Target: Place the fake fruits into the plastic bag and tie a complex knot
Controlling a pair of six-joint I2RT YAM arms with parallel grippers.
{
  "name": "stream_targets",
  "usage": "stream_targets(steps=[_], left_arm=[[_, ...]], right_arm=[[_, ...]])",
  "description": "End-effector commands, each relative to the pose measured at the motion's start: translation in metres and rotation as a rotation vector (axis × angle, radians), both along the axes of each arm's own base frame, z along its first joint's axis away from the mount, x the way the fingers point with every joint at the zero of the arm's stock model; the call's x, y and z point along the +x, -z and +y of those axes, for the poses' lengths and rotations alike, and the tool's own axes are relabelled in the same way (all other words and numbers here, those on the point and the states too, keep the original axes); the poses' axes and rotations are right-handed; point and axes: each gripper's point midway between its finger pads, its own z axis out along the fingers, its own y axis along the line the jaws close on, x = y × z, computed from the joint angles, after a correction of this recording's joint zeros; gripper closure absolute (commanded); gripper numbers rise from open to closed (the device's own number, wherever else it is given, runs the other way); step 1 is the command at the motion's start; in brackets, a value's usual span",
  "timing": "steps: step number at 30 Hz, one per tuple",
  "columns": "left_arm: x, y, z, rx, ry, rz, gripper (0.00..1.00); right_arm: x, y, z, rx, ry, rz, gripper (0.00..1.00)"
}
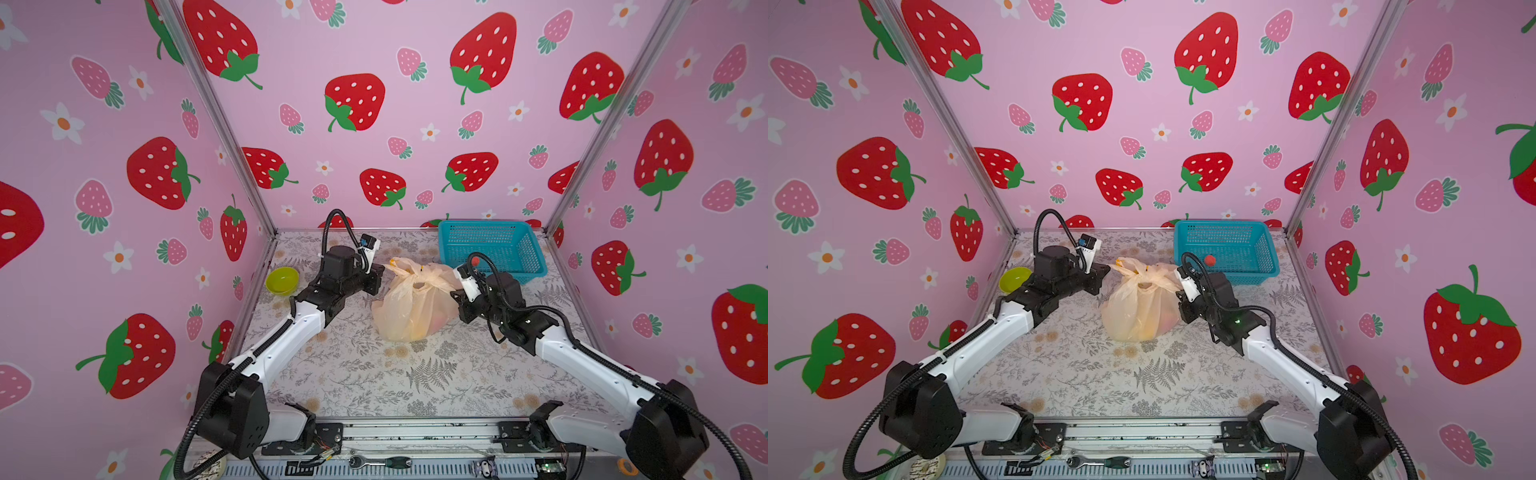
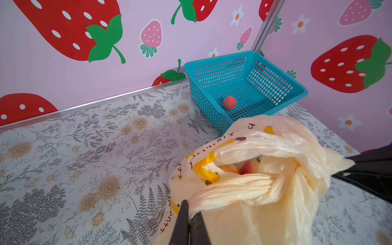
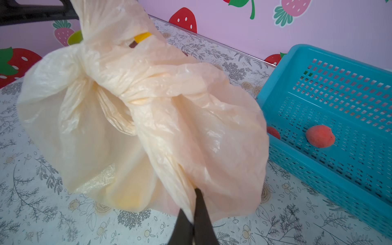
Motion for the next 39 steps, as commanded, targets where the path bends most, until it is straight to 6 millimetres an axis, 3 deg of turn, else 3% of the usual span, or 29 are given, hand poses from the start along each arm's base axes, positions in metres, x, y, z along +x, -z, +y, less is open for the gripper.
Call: stream_targets(steps=[1,4,11,14,18,20,22,25,32,34,37,39], left_arm=[[0.012,-0.012,0.023,-0.023,-0.103,-0.041,1.0],[0.019,-0.001,0.038,-0.007,-0.171,-0.019,1.0],[0.015,0.007,0.038,-0.024,-0.166,-0.005,1.0],[0.017,0.015,0.048,-0.013,-0.204,0.026,1.0],[0.026,0.046,0.074,-0.011,-0.319,0.109,1.0],[0.024,0.053,0.069,-0.027,-0.297,0.132,1.0],[0.019,0.046,0.053,-0.057,-0.242,0.118,1.0],[0.019,0.038,0.052,-0.07,-0.242,0.096,1.0],[0.025,0.072,0.084,-0.035,-0.362,0.167,1.0],[0.023,0.074,0.081,-0.032,-0.351,0.178,1.0],[0.017,0.065,0.068,-0.049,-0.32,0.156,1.0],[0.017,0.064,0.073,-0.065,-0.335,0.154,1.0]], right_arm=[[0.003,0.025,-0.025,-0.057,0.074,0.064,1.0],[0.006,0.037,-0.043,-0.059,0.127,0.098,1.0],[-0.002,0.026,-0.02,0.064,0.022,0.101,1.0],[0.002,0.043,-0.031,0.02,0.076,0.126,1.0],[0.005,0.073,-0.053,0.047,0.137,0.228,1.0],[0.005,0.073,-0.05,0.074,0.134,0.231,1.0],[0.002,0.061,-0.038,0.125,0.088,0.229,1.0],[0.003,0.054,-0.035,0.138,0.079,0.205,1.0],[0.002,0.102,-0.07,0.11,0.188,0.309,1.0],[0.004,0.098,-0.065,0.131,0.177,0.31,1.0],[0.002,0.074,-0.045,0.173,0.126,0.275,1.0],[0.001,0.076,-0.049,0.168,0.145,0.266,1.0]])
